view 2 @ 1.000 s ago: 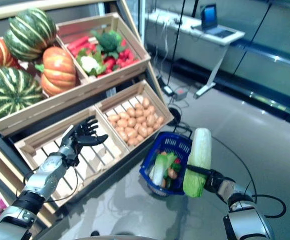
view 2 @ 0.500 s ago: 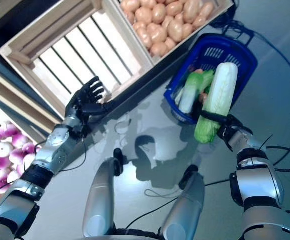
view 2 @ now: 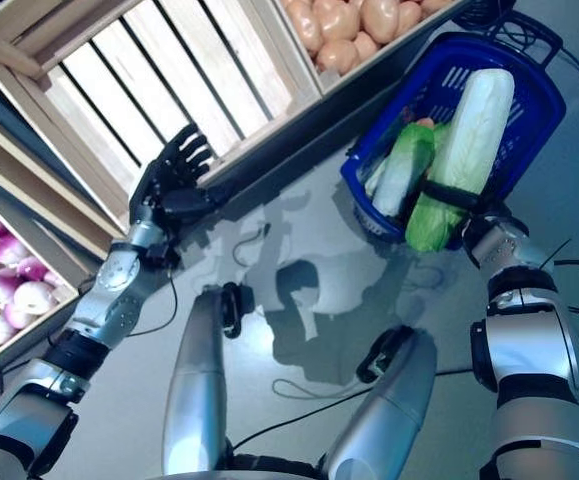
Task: Put vegetables into the basket
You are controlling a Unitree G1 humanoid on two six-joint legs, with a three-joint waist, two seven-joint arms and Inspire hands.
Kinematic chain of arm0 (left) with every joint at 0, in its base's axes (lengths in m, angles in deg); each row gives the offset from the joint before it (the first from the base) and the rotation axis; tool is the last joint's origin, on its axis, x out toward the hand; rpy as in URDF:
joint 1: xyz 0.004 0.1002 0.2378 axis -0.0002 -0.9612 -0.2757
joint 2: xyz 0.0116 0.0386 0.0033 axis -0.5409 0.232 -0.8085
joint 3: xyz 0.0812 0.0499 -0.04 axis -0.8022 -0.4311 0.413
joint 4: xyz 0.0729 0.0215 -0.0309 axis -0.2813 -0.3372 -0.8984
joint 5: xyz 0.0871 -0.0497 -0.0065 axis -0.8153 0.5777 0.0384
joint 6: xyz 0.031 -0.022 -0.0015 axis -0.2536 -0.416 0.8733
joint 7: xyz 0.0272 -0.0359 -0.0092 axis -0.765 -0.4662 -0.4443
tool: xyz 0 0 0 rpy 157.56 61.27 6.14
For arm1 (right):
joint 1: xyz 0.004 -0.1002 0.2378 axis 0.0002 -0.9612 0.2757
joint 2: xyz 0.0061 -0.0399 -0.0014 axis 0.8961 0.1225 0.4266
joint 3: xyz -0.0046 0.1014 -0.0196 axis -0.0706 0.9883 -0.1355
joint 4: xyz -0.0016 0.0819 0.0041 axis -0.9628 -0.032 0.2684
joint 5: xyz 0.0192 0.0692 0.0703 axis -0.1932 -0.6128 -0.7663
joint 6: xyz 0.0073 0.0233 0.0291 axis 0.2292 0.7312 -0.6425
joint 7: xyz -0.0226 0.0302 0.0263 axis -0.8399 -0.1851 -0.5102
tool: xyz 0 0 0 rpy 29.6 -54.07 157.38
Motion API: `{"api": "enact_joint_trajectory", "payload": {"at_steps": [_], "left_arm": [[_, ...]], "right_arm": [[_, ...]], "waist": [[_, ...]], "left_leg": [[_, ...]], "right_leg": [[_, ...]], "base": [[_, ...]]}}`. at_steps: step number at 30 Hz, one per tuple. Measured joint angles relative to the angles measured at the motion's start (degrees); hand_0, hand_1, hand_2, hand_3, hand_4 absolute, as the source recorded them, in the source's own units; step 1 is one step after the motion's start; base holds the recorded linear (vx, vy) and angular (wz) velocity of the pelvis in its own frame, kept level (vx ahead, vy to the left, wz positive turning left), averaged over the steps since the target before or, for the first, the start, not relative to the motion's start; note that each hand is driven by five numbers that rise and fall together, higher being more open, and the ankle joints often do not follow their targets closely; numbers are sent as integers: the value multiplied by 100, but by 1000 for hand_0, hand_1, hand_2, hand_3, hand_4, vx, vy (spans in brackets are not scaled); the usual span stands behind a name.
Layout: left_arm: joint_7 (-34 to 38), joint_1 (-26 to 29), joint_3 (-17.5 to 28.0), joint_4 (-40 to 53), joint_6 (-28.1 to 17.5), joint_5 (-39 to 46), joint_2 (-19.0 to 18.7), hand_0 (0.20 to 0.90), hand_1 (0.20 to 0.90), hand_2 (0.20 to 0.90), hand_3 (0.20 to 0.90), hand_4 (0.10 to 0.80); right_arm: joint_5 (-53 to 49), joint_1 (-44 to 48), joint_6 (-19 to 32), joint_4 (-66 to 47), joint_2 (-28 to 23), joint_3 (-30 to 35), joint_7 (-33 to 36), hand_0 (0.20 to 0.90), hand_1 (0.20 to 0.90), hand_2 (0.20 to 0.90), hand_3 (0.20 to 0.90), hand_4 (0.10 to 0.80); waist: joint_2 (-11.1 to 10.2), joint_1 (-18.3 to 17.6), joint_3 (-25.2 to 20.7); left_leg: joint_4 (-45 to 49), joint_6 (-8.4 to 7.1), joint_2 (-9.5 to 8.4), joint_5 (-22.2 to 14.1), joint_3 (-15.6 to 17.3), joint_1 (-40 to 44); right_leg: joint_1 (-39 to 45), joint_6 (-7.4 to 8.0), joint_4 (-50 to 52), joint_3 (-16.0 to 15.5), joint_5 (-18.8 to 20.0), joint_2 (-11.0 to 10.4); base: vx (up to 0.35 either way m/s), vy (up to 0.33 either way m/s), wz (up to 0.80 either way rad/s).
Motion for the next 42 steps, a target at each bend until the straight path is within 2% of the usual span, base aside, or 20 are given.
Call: {"api": "enact_joint_trajectory", "payload": {"at_steps": [1,2,15,28,32,33,35,37,42], "left_arm": [[0,0,-1,3,0,0,-1,900,900,900,900,800],[0,0,-2,9,0,3,-12,900,900,900,900,800],[-20,-53,-100,34,-1,10,-196,900,900,900,900,800],[-149,-209,-276,48,-50,9,-211,900,900,900,900,800],[-253,-217,-275,53,-52,14,-216,900,900,900,900,800],[-263,-217,-273,57,-55,16,-220,900,900,900,900,800],[-284,-216,-271,64,-58,16,-226,900,900,900,900,800],[-326,-227,-277,56,-55,12,-230,900,900,900,900,800],[-363,-229,-239,7,-51,-7,-226,900,900,900,900,800]], "right_arm": [[-18,13,5,0,-4,0,14,300,300,300,300,400],[-191,42,8,0,-22,2,69,900,900,900,900,800],[-441,202,10,3,-297,22,272,900,900,900,900,800],[-458,189,-29,9,-425,50,26,900,900,900,900,800],[-455,188,-38,8,-438,93,-34,900,900,900,900,800],[-454,180,-40,-11,-437,101,-65,900,900,900,900,800],[-452,143,-55,-28,-437,135,-134,900,900,900,900,800],[-430,12,-71,-49,-424,207,-173,900,900,900,900,800],[-399,-599,-44,-195,-140,289,-423,900,900,900,900,800]], "waist": [[0,1,0],[0,0,0],[-1,-24,0],[-19,-21,-7],[-38,2,-14],[-40,7,-16],[-47,-10,-22],[-89,-3,-32],[-235,61,-107]], "left_leg": [[0,-1,3,-1,-2,0],[0,-3,6,-4,-3,-2],[16,-1,84,-51,-17,86],[-560,-42,268,-55,148,885],[-821,-62,292,-44,256,1274],[-902,-104,294,-8,281,1356],[-1087,-74,289,42,296,1488],[-1579,-59,288,238,393,1774],[-2880,-62,277,642,741,2880]], "right_leg": [[0,-2,0,-3,-1,0],[-1,-4,1,-4,-3,1],[129,-10,-56,-43,-10,78],[920,68,-704,-239,74,325],[1258,107,-947,-309,130,341],[1340,100,-1027,-337,172,350],[1501,60,-1226,-435,231,377],[1791,44,-1706,-587,429,461],[2762,115,-2950,-897,897,686]], "base": [[0,0,0],[0,0,0],[22,10,-2],[30,6,-5],[18,2,-4],[-45,16,-5],[-24,7,-1],[43,-8,-4],[62,-27,-8]]}}
